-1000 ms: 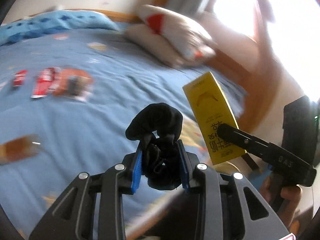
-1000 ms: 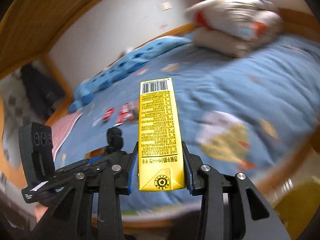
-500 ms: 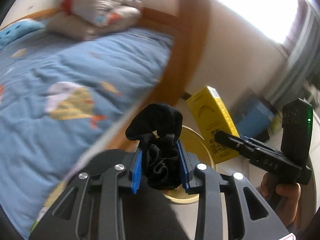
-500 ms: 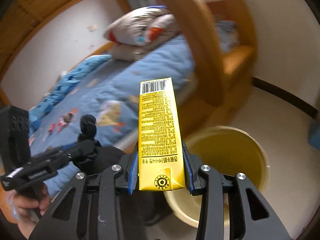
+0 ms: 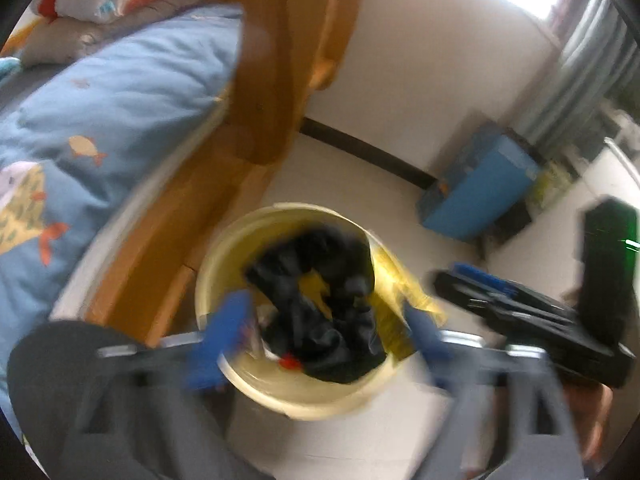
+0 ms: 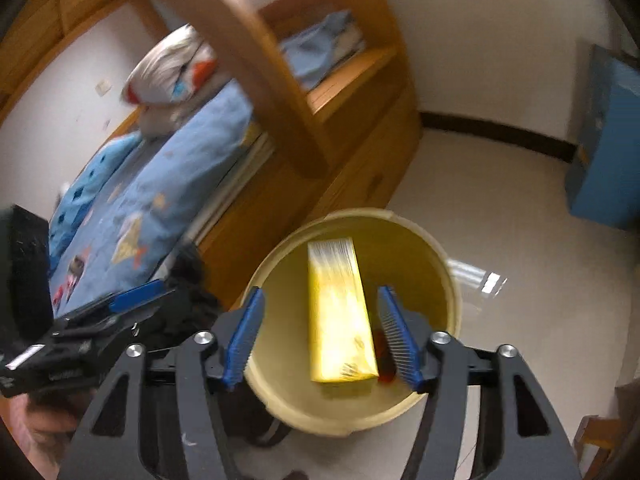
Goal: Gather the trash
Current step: 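Carry the black cloth and juice box to the yellow bucket and release both, then swing both open tools back over the bed toward the wrappers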
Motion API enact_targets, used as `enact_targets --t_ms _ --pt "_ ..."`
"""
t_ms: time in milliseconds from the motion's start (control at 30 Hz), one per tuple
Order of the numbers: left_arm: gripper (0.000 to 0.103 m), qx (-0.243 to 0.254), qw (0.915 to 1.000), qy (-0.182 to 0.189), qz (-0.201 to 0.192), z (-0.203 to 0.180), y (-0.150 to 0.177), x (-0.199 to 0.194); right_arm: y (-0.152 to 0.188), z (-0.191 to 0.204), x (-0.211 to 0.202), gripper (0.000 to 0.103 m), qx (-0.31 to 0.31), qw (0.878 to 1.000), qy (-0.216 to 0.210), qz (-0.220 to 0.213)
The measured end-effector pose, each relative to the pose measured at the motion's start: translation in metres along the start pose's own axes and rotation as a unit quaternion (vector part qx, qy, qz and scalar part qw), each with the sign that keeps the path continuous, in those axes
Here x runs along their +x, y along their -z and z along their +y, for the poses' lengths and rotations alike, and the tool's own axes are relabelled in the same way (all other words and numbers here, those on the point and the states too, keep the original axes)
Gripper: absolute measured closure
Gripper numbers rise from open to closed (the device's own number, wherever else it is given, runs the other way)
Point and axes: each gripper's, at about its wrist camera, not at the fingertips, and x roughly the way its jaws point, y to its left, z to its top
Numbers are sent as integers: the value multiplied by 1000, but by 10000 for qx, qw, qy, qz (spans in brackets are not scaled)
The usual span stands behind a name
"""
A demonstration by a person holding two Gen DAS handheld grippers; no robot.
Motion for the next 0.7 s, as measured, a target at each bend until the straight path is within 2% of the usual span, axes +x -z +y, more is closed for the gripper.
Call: enact_targets --t_ms 167,333,700 --pt "10 150 9996 -234 16 3 -1 6 -4 -10 -8 44 17 10000 -23 -67" --pt "10 173 9997 -156 -11 8 1 0 -5 -9 -1 44 36 10000 71 19" --pt "8 250 9996 -52 -104 9 2 -7 -3 9 3 44 -192 9997 -19 138"
